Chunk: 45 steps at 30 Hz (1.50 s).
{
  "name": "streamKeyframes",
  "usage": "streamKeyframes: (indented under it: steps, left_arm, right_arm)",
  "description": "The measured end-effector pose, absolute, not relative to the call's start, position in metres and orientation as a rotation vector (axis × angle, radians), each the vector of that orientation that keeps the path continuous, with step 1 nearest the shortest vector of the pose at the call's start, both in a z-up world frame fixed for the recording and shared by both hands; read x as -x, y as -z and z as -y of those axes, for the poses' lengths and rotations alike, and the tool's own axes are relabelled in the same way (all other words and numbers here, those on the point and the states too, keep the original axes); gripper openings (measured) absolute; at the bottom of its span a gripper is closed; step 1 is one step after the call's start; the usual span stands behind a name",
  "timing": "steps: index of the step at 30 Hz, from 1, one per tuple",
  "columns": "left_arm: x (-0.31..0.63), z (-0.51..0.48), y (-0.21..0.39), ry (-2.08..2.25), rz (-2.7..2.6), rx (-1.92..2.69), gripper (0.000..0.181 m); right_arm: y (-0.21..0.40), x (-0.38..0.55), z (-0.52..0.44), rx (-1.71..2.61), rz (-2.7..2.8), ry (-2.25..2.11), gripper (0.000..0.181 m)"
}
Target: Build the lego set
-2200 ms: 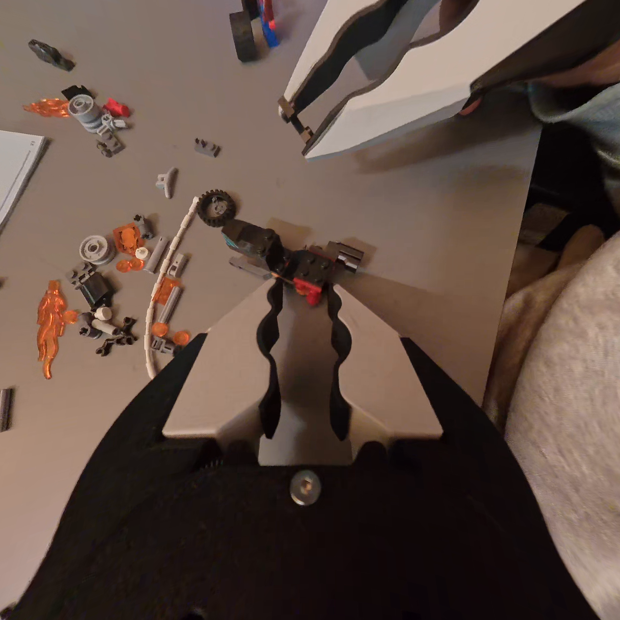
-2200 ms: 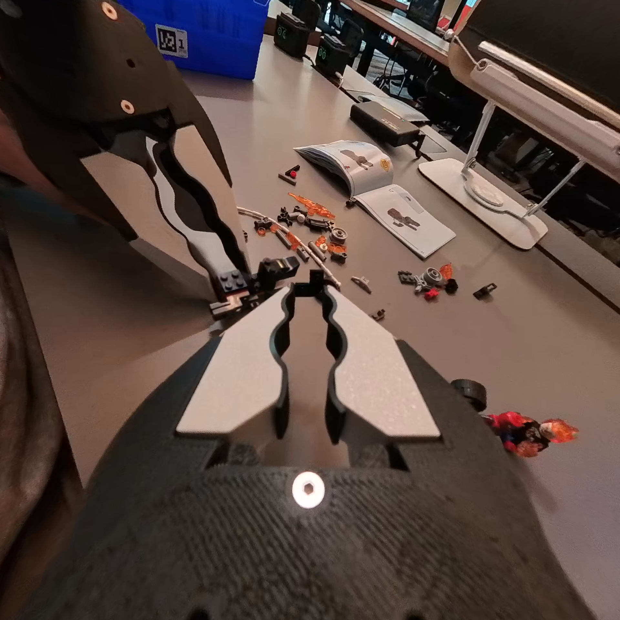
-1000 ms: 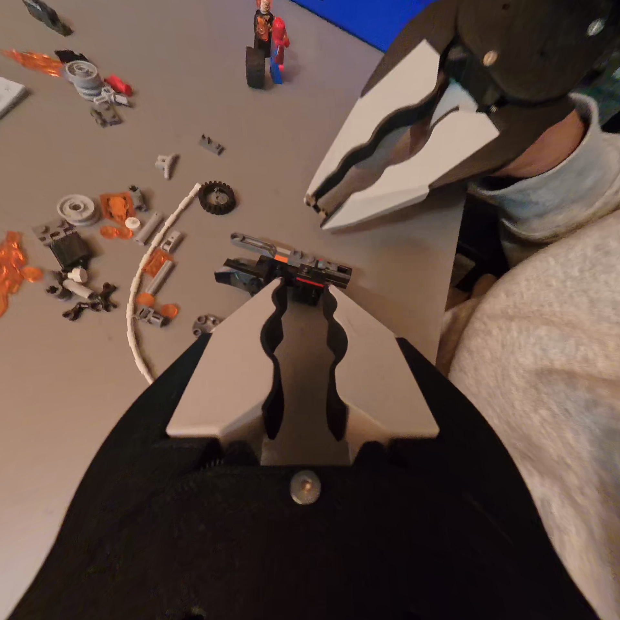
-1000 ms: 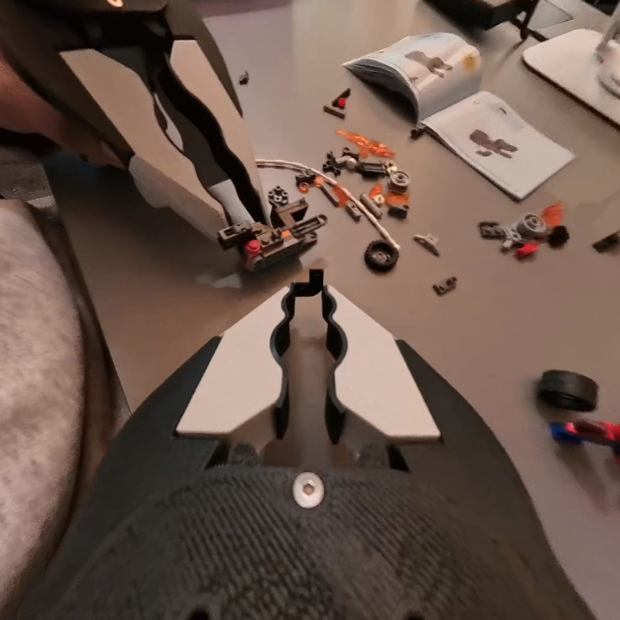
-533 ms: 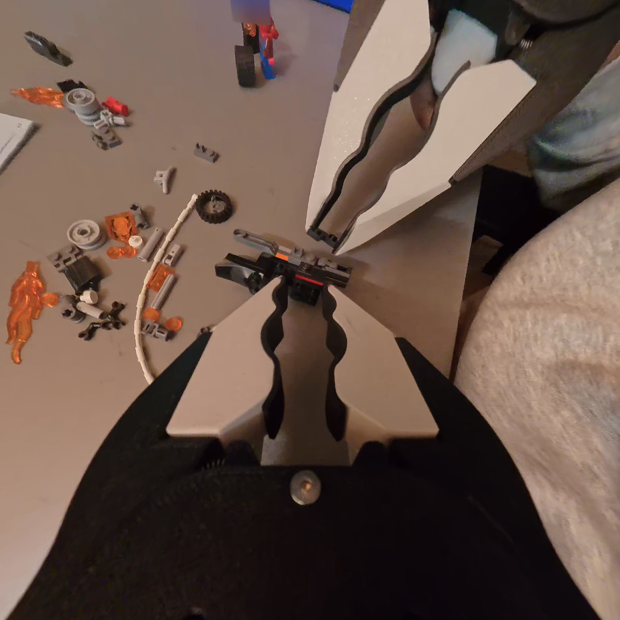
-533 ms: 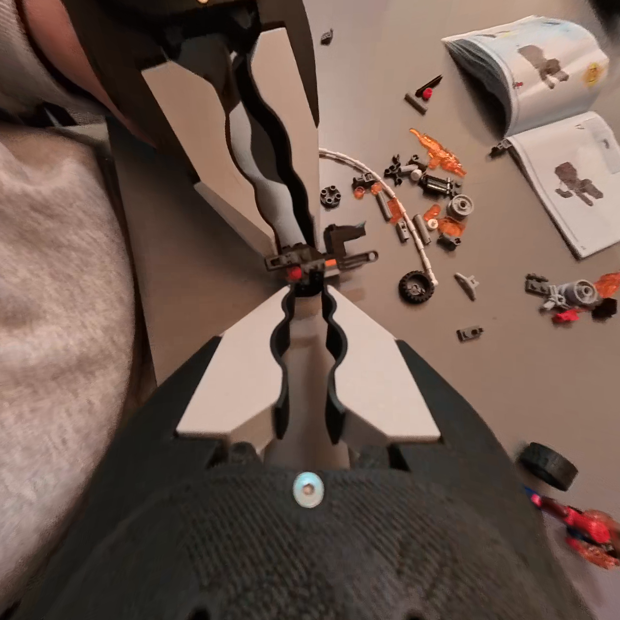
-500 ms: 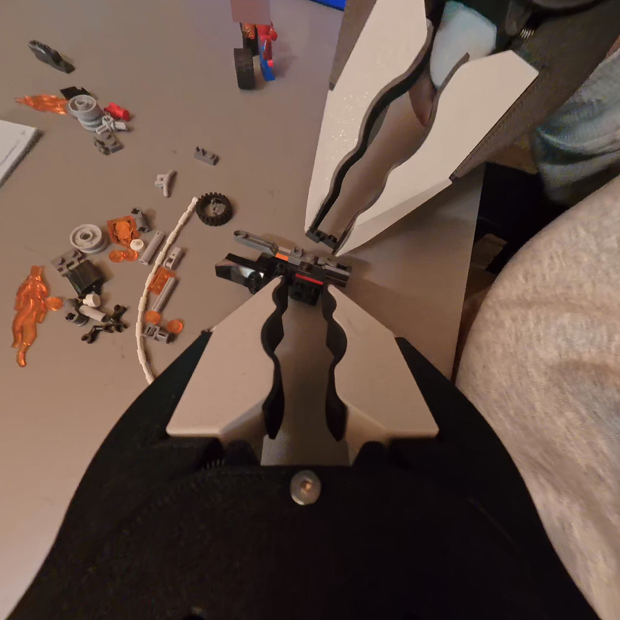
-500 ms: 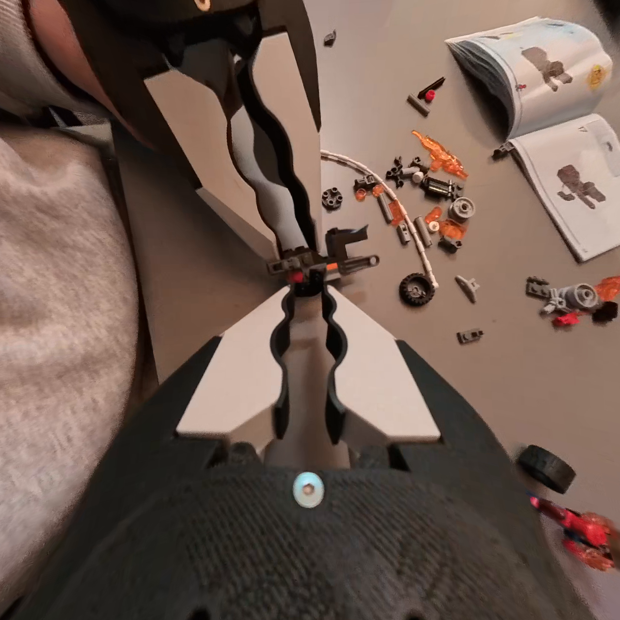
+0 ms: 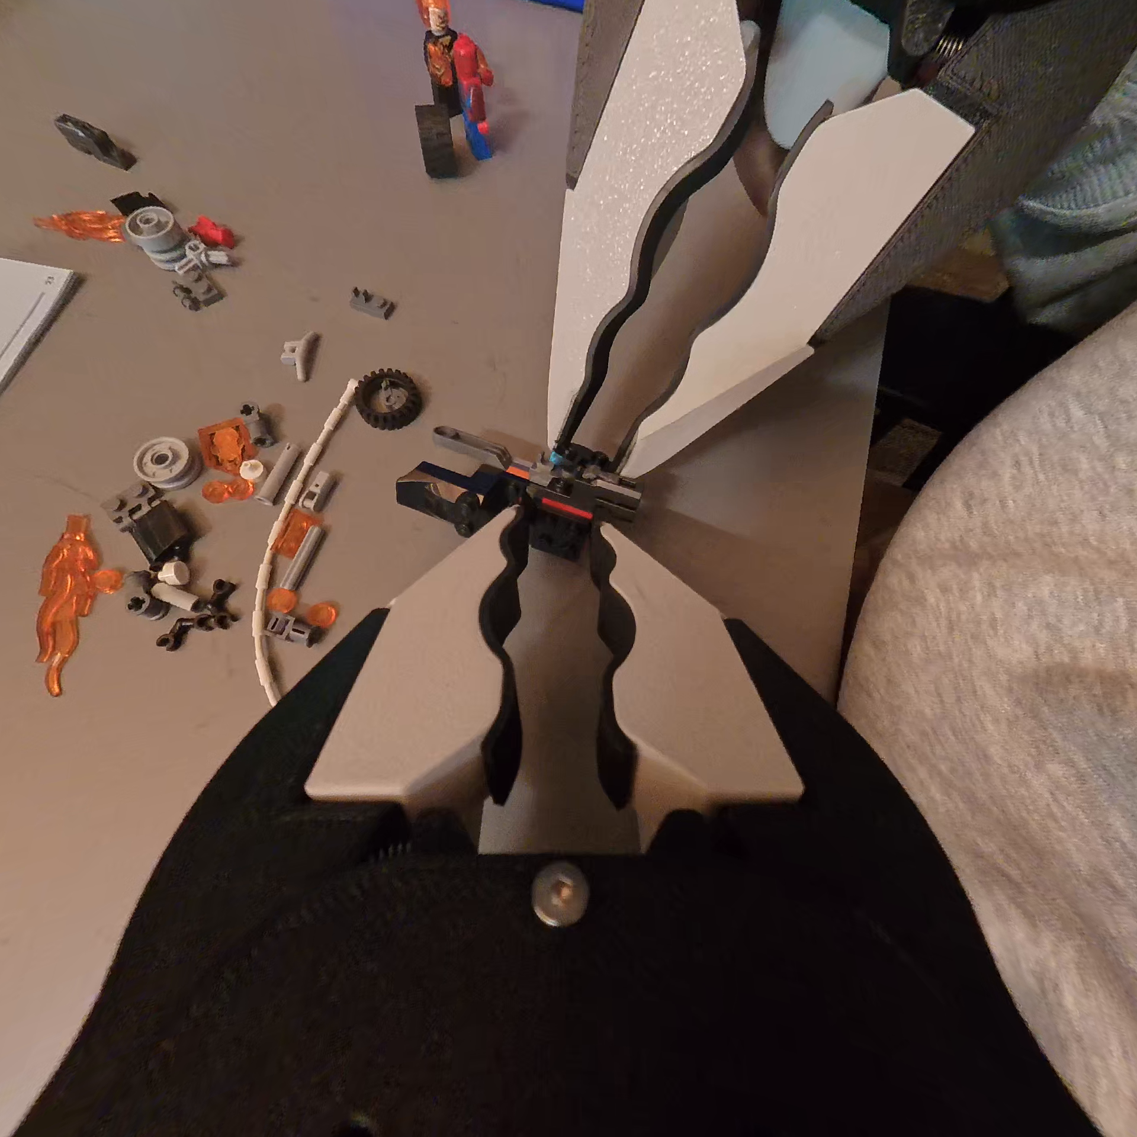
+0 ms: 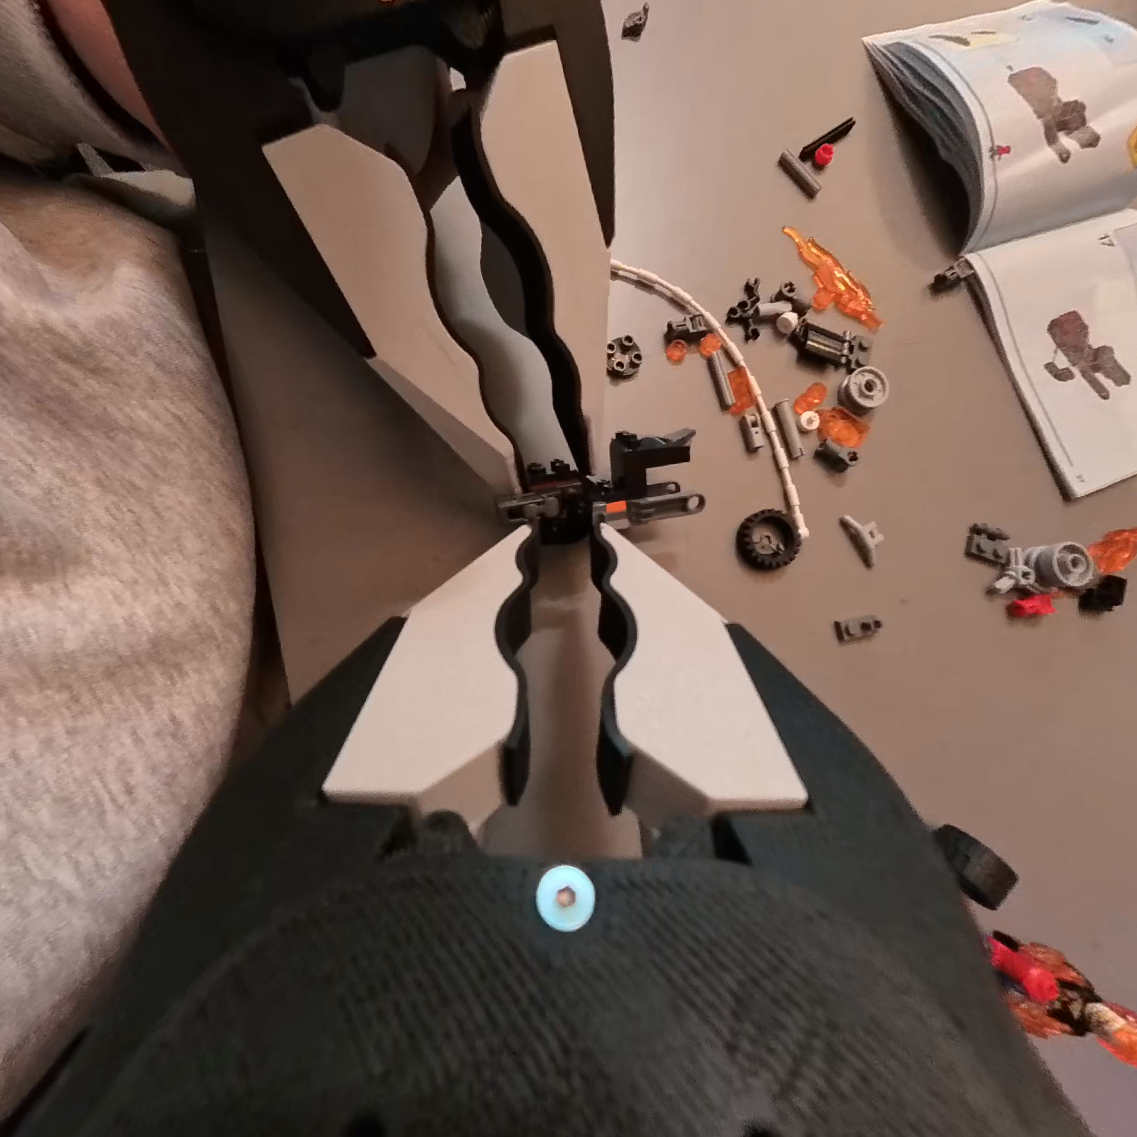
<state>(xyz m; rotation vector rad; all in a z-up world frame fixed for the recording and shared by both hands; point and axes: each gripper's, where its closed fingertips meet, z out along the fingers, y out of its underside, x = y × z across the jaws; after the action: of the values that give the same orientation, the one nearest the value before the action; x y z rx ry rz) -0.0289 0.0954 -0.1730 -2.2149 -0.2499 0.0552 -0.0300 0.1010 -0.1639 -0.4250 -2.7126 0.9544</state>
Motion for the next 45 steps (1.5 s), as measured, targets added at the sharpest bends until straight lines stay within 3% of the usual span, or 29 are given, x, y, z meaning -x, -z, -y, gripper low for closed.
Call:
streamKeyframes:
  steps: [15, 30, 45]
  left_arm:
    - [0.029, -0.092, 0.174, -0.043, 0.273, 2.221, 0.017]
    - [0.029, -0.091, 0.176, -0.031, 0.285, 2.229, 0.018]
    - [0.029, -0.092, 0.176, -0.035, 0.278, 2.231, 0.018]
  right_arm:
    - [0.162, 0.031, -0.1, 0.409, 2.703, -0.955, 0.016]
    - [0.188, 0.028, -0.161, 0.711, 2.676, -0.866, 0.017]
    - [0.188, 0.028, -0.157, 0.363, 2.824, -0.984, 0.024]
